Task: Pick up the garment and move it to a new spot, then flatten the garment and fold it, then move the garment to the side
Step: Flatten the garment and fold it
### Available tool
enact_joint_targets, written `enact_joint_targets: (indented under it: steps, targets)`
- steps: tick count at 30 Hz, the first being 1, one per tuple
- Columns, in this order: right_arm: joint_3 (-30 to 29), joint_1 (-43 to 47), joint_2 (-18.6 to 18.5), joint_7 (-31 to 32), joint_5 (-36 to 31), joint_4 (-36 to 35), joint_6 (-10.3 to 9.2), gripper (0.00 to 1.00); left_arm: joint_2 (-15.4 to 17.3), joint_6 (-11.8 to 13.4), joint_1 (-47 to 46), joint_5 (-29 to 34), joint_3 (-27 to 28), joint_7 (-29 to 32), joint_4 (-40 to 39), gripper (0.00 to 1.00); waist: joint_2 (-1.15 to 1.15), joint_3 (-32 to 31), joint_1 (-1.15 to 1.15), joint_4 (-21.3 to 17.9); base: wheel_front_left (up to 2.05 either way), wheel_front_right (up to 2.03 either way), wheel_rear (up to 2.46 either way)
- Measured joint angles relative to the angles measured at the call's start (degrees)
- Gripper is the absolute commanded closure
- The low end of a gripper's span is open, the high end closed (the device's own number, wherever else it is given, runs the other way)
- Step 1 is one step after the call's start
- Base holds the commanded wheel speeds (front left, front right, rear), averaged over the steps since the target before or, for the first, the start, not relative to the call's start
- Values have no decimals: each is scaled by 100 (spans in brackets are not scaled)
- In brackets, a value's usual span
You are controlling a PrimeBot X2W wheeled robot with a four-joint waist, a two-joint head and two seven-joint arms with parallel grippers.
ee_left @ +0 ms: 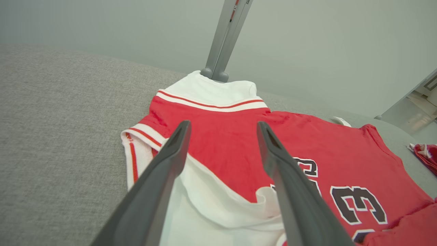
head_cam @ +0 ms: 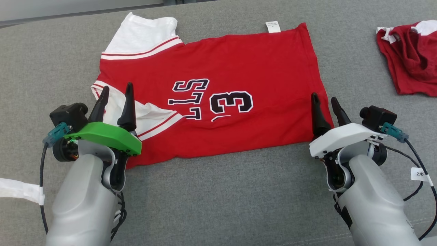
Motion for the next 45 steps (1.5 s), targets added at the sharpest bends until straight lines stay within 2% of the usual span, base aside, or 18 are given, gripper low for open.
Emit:
enact_joint_targets:
  steps: [9, 16, 21, 29, 40, 41, 44, 45]
  targets:
    - [-188, 111, 5, 0, -732, -690, 0, 0, 103, 0, 32, -90, 111, 0, -243, 0, 0, -53, 0, 41, 0, 0, 0]
    - [-426, 694, -12, 0, -1495, -1416, 0, 0, 245, 0, 606, -303, 84, 0, -441, 0, 0, -226, 0, 179, 0, 0, 0]
    - [-623, 1209, -10, -1, -1795, -1822, 0, 0, 443, 0, 1148, -469, -38, 97, -509, 0, 0, -413, 0, 287, 0, 0, 0]
    - [-831, 1755, 0, -1, -1879, -2141, 0, 0, 646, 165, 1869, -567, -111, 650, -926, 0, 0, -628, 0, 383, 0, 0, 0]
    - [-750, 1883, 8, -1, -1753, -2151, 0, 0, 612, 435, 2180, -732, -198, 1103, -1192, 0, 0, -585, 0, 216, 0, 0, 0]
    - [-745, 1882, 8, -1, -1747, -2146, 0, 0, 612, 439, 2185, -737, -205, 1143, -1174, 4, 0, -578, 0, 195, 0, 0, 0]
    - [-745, 1882, 7, -1, -1740, -2123, 0, 0, 595, 449, 2185, -776, -237, 1261, -1106, 53, 0, -563, 0, 144, 0, 0, 0]
    - [-744, 1882, 7, 0, -1740, -2111, 0, 0, 587, 460, 2183, -781, -247, 1290, -1096, 56, 0, -562, 0, 129, 0, 0, 0]
